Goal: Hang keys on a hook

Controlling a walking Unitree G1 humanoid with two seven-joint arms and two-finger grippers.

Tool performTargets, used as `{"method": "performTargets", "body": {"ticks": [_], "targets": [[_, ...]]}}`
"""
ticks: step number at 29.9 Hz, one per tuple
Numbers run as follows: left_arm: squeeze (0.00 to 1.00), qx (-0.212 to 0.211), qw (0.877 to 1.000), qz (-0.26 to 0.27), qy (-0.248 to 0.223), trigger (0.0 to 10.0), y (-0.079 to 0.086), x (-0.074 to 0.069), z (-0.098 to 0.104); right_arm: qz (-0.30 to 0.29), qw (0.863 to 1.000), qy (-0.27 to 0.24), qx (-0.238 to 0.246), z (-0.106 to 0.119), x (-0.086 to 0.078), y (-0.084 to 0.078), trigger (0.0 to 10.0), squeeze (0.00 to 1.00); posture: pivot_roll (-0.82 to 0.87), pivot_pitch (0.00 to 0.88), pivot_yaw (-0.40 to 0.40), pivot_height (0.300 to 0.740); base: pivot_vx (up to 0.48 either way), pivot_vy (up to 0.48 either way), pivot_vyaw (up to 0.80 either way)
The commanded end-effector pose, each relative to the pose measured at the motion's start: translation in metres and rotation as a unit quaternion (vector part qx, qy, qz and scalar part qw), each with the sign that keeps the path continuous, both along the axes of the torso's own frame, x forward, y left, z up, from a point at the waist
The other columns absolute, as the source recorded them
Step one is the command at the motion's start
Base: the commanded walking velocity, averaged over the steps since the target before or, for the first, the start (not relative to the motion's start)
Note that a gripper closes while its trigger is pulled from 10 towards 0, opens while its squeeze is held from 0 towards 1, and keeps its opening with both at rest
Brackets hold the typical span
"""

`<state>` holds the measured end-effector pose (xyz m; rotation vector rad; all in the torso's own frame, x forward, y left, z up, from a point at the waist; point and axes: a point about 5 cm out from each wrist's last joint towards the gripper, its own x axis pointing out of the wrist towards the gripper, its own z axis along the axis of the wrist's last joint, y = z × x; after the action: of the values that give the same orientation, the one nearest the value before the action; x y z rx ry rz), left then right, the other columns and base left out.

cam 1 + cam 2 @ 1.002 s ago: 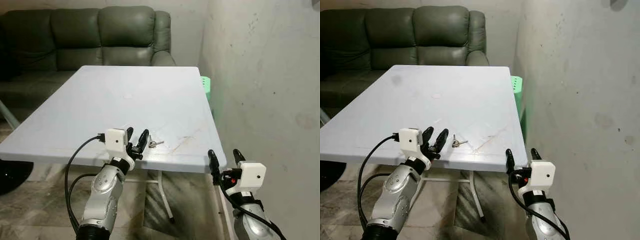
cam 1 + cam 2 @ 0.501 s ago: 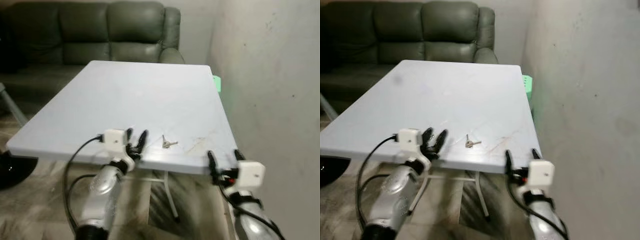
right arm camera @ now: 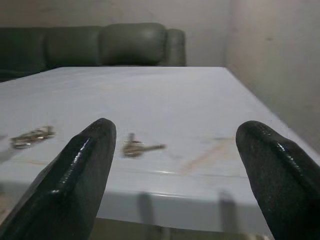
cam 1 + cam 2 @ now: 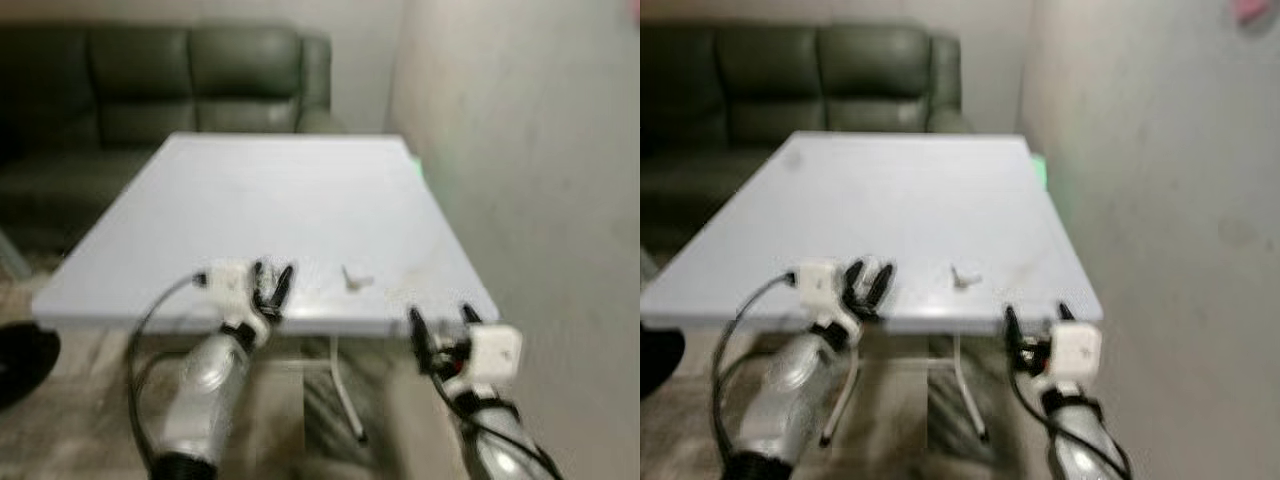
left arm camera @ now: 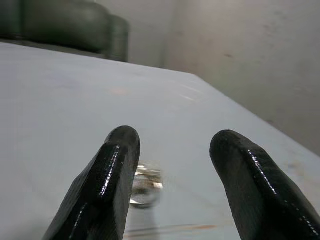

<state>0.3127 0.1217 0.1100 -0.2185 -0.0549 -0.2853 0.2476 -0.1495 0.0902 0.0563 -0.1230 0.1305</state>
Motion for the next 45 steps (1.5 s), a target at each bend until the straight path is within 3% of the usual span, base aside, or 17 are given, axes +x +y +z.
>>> {"method": "performTargets", "body": {"ticks": [1,24,45], "targets": [[0.0,0.0,1.0,-0.006,0.0,10.0,-0.008,0.0,0.002,-0.008,1.0,0.0,-0.01,0.001,0.0,-0.008,10.0,0.0,-0.07,0.0,-0.002,0.74,0.0,0.0,0.0],[0.0,-0.008,1.0,-0.003,0.015,10.0,-0.008,0.0,-0.001,0.038,0.999,-0.013,-0.035,0.007,0.004,0.004,10.0,0.0,-0.06,0.0,-0.004,0.74,0.053,0.0,0.0],[0.0,-0.017,1.0,-0.002,0.019,10.0,-0.008,0.001,-0.001,0.041,0.999,-0.011,-0.031,0.007,0.005,0.005,10.0,0.0,-0.07,0.0,-0.002,0.74,0.0,0.368,0.0]]}}
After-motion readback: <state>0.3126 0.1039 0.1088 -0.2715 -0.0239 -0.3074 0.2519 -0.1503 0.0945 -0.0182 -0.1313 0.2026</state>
